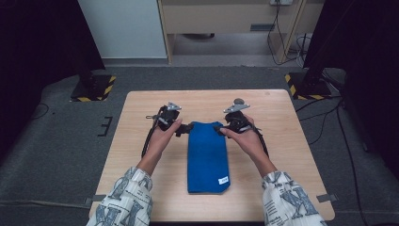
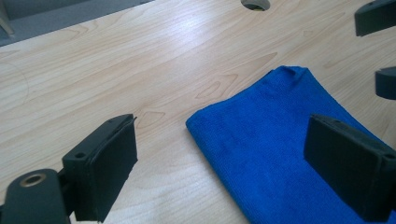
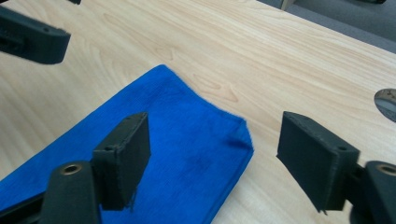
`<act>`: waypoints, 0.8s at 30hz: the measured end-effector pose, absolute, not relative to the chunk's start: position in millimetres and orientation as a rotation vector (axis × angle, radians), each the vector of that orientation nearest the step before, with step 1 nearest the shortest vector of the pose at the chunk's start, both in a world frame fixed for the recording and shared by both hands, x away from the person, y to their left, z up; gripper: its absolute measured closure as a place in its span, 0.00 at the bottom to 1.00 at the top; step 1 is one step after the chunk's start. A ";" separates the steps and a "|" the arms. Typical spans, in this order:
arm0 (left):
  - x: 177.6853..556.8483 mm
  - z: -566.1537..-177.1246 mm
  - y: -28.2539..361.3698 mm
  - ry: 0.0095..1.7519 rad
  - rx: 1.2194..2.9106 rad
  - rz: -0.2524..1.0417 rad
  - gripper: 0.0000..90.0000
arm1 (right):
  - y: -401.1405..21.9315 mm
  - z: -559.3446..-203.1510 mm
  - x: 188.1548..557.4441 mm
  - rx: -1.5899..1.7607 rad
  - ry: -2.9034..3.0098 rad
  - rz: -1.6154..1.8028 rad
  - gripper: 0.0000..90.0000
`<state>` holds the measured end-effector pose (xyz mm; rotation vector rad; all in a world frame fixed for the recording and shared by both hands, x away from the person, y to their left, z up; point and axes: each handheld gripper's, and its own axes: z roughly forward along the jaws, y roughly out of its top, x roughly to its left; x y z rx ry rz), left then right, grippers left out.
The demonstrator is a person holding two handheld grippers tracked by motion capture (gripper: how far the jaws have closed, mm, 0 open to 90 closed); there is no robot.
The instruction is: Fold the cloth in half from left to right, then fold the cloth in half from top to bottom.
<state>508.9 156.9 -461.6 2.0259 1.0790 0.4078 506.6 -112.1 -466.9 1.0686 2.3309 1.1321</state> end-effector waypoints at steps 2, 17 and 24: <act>512.8 -463.9 156.4 1.077 2.039 0.400 0.10 | -111.8 -467.9 513.1 1.070 2.336 1.133 0.31; 535.0 -490.8 161.5 1.113 2.022 0.378 0.14 | -123.6 -483.8 551.0 1.123 2.339 1.181 0.40; 537.8 -498.3 160.8 1.130 2.044 0.353 0.22 | -125.0 -494.4 554.4 1.141 2.369 1.143 0.51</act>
